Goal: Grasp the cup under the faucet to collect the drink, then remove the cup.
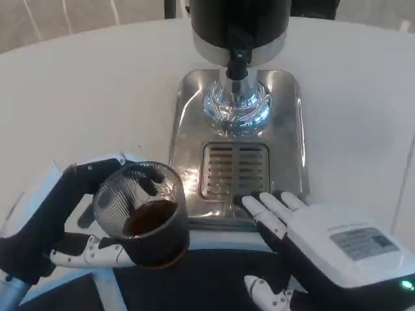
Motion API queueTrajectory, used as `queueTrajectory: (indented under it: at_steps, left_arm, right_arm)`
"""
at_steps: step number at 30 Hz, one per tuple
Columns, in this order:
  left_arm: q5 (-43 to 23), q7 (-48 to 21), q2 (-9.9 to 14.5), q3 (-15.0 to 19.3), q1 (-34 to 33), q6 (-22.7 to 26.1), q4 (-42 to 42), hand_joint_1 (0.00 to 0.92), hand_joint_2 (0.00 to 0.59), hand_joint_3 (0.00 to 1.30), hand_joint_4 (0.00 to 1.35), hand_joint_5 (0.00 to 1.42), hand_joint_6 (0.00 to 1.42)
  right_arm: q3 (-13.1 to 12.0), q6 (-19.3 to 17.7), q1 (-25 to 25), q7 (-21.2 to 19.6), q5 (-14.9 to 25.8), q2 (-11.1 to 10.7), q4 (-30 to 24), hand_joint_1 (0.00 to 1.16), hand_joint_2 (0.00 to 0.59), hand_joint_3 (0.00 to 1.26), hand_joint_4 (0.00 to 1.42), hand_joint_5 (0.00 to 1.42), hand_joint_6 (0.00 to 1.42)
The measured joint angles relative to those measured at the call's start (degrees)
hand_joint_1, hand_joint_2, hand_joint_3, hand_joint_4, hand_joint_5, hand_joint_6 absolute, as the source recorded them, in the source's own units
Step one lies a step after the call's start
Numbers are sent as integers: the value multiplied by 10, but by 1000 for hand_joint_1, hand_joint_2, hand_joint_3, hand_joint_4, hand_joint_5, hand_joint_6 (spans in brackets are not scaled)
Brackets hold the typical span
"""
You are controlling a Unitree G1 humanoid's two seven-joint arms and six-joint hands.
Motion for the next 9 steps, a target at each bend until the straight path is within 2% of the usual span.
queueTrajectory:
  at_steps: [9]
  left_arm:
    - [-4,-17,0,3,20,5,-21,724,0,952,1072,1361,1424]
  right_arm:
    - [3,-5,8,0,0,0,0,48,555,5,0,0,0]
